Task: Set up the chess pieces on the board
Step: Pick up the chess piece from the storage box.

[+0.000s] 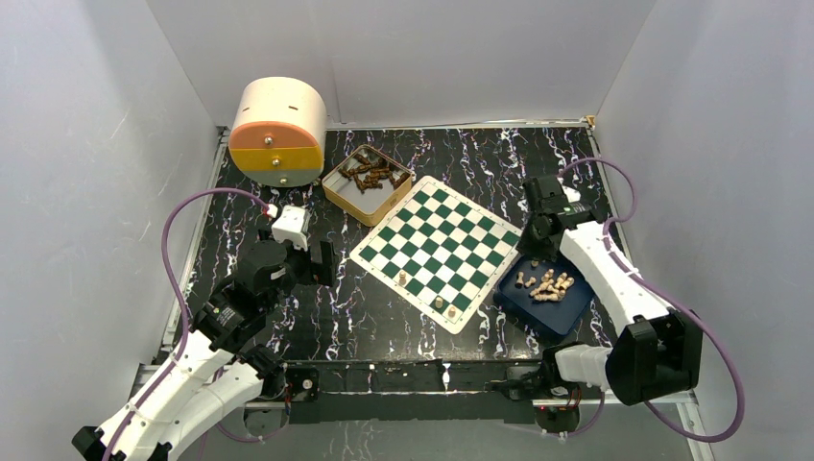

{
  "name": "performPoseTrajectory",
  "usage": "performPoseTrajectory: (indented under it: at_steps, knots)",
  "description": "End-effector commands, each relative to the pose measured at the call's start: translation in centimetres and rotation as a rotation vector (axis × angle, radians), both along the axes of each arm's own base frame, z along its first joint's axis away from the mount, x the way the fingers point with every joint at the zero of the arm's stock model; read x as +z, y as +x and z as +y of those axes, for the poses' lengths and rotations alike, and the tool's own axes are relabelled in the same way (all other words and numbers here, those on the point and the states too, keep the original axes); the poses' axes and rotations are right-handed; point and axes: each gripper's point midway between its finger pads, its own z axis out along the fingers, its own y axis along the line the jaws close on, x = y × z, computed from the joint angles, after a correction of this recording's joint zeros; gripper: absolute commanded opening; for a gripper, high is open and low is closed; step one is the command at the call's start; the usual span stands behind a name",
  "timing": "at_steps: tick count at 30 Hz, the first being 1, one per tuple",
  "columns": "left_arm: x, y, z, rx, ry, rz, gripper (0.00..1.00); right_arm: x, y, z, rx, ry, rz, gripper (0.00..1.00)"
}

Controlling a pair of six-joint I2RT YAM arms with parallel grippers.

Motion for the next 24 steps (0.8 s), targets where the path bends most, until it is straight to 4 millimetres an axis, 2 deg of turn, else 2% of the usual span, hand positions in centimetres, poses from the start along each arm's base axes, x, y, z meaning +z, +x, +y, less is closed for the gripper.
performPoseTrajectory:
  at_steps: [1,12,16,19,24]
  knots:
    - [0.4,0.3,-0.2,-0.005,-0.003,-0.025,0.97,-0.2,1.2,-2.9,-0.058,-0.038,-0.046,0.38]
    - [0.5,0.2,-0.1,-0.004,-0.002,-0.030,0.97,-4.6,1.5,-7.1,-0.173,-0.003,-0.024,0.35]
    - [0.5,0.2,-0.1,-0.006,0.000,-0.030,0.97,-6.0,1.2,-7.3,-0.172,0.002,0.004,0.35]
    - [0.5,0.3,0.0,-0.004,0.000,-0.032,0.97,-6.8,0.9,-8.1,-0.200,0.003,0.018,0.36]
    - [0.5,0.3,-0.1,-0.006,0.002,-0.029,0.97,-7.3,0.7,-8.2,-0.208,0.013,0.027,0.36]
